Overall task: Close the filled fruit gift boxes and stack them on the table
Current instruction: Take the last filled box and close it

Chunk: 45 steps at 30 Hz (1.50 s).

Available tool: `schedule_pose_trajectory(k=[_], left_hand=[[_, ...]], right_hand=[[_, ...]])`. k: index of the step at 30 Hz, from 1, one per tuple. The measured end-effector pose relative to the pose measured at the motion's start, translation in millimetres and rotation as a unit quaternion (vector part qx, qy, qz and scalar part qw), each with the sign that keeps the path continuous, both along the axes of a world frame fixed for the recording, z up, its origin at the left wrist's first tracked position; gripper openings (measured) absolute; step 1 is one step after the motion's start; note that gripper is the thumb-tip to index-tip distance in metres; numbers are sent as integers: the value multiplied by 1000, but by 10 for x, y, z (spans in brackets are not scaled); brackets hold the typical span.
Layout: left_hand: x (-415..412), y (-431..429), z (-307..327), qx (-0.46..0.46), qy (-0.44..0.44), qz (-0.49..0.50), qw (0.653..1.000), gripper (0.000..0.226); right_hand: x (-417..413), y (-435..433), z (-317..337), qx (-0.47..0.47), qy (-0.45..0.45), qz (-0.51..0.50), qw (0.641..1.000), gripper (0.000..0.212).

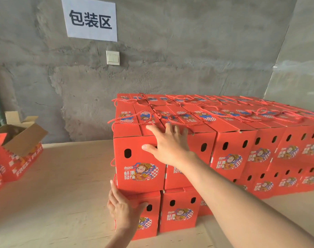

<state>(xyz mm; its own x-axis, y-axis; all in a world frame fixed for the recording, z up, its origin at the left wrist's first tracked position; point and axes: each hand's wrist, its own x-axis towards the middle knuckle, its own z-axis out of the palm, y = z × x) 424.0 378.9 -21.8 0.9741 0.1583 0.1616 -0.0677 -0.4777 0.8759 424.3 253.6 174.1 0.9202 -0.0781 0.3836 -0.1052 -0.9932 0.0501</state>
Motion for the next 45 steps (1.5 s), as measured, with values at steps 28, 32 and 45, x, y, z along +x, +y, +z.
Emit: schedule_pose_trajectory(k=[28,32,45], left_hand=[[-710,2778,769,361,26,-258,896,36],[-602,3627,577,347,34,-164,923,34],[230,6207,88,186,77,82,976,45]], right_hand=[[-160,1593,-36,115,-165,156,967,33],[-228,2668,-533,115,-10,328,937,32],[696,5759,-1708,88,266,303,911,44]])
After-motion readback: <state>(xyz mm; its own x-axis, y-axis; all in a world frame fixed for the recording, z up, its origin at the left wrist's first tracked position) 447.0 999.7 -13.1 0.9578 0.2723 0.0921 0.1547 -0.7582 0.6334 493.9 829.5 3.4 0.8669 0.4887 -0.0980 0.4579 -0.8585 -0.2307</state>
